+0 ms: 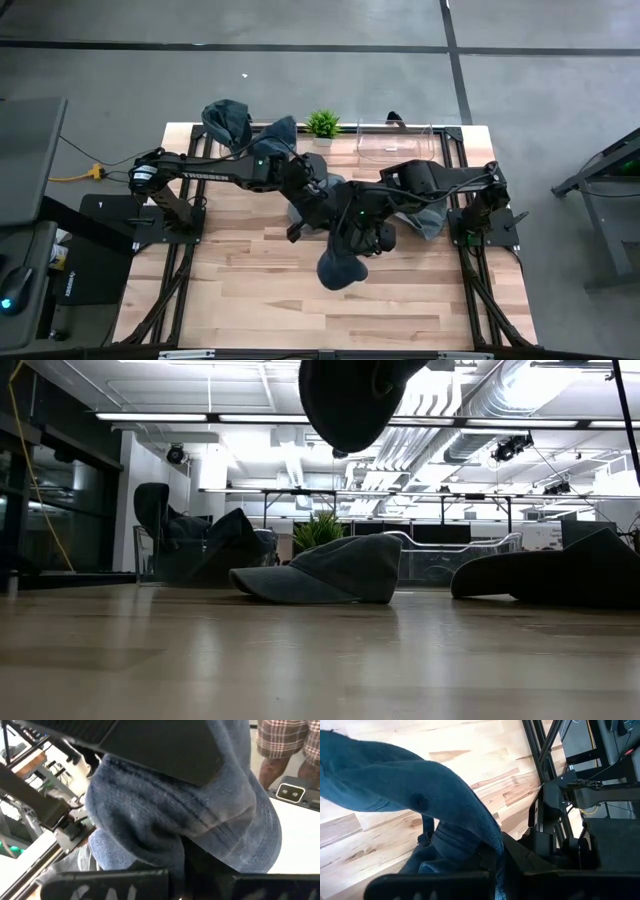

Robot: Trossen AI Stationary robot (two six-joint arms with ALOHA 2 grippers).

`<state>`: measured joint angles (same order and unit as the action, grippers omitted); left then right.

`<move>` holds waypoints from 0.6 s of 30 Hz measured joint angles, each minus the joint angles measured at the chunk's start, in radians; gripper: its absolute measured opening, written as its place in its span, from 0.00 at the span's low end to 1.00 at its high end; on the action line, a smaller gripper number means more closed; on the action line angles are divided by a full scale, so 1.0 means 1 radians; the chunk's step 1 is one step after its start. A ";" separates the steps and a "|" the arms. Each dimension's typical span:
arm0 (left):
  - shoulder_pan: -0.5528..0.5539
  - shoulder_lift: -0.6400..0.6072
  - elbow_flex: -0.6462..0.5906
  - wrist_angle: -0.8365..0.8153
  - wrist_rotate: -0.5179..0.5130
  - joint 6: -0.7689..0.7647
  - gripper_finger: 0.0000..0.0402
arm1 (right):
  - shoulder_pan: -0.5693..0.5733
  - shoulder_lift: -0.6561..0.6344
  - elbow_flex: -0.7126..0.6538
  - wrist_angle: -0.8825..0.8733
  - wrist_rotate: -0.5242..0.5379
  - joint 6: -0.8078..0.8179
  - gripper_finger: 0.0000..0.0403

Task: Pick & Place hat
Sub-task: Put the dark blue cap into the left transparent bin

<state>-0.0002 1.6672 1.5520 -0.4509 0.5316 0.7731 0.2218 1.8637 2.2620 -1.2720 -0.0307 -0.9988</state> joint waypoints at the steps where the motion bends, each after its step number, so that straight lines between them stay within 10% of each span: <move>1: 0.000 0.000 0.000 -0.004 -0.010 0.000 0.00 | 0.000 0.000 0.000 -0.001 0.002 0.003 0.00; 18: 0.000 -0.002 0.001 -0.049 -0.037 -0.003 0.00 | 0.006 -0.003 -0.001 0.003 0.041 0.123 0.25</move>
<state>0.0002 1.6650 1.5532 -0.4999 0.4946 0.7704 0.2278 1.8603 2.2613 -1.2690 0.0100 -0.8760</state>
